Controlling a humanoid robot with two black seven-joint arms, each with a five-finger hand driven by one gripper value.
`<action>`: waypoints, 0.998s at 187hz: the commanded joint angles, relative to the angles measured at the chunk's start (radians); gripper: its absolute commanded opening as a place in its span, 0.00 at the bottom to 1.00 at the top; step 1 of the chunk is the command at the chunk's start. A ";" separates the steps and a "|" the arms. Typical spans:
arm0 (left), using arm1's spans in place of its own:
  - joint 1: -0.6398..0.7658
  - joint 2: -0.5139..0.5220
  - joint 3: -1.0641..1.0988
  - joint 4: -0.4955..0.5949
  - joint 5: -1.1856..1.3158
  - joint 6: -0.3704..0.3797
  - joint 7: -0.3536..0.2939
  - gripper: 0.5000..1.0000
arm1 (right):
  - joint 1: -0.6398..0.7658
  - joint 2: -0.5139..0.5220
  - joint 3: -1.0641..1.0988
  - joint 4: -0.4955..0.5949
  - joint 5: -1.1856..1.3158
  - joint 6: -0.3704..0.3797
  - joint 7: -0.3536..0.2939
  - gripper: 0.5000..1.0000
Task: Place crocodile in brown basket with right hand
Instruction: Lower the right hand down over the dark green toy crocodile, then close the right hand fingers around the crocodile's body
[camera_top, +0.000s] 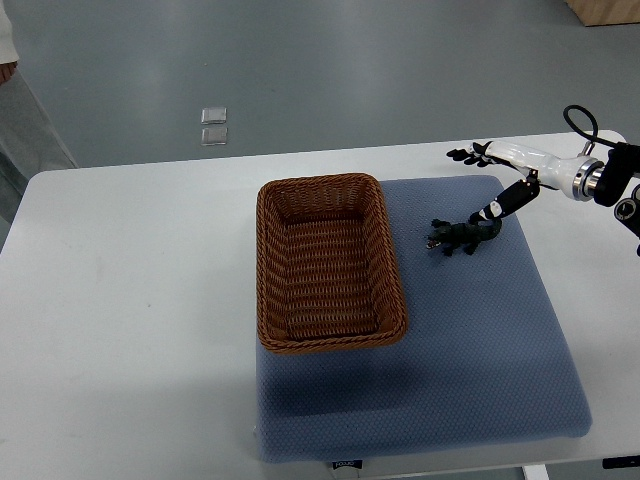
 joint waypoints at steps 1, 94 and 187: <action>0.000 0.000 0.000 0.000 0.000 0.000 0.000 1.00 | 0.013 -0.006 -0.060 0.009 -0.054 -0.030 0.002 0.85; 0.000 0.000 0.000 0.000 0.000 0.000 0.000 1.00 | 0.040 0.005 -0.250 0.011 -0.115 -0.176 0.001 0.85; 0.000 0.000 0.000 0.000 0.000 0.000 0.000 1.00 | 0.045 0.014 -0.301 0.011 -0.115 -0.241 -0.005 0.83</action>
